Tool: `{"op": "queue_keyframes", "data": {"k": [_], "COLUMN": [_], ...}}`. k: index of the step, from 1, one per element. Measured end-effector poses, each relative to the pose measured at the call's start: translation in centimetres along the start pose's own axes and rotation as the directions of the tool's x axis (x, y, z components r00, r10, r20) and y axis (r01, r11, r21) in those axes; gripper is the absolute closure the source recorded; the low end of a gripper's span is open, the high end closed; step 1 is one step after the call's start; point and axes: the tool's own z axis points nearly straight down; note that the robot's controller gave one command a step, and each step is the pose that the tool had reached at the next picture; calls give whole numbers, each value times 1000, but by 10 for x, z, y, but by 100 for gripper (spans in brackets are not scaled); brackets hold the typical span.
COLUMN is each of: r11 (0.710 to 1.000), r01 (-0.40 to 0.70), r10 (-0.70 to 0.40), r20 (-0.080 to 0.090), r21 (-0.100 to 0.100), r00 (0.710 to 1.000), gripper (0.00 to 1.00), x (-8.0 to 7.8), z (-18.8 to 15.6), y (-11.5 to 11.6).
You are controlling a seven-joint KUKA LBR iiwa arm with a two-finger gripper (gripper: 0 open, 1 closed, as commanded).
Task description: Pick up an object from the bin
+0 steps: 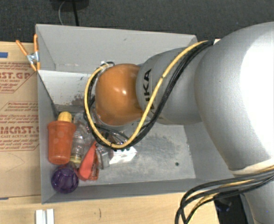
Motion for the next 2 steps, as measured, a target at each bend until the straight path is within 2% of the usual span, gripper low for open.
{"op": "queue_keyframes", "data": {"k": [1, 2], "r11": [978, 966], "r01": [209, 260], "r10": [-209, -260], "r20": [-7, -3], "r21": [-2, 7], "r00": [978, 966], "gripper": [0, 0], "x": [1, 3], "z": [-17, 23], "y": [7, 4]}}
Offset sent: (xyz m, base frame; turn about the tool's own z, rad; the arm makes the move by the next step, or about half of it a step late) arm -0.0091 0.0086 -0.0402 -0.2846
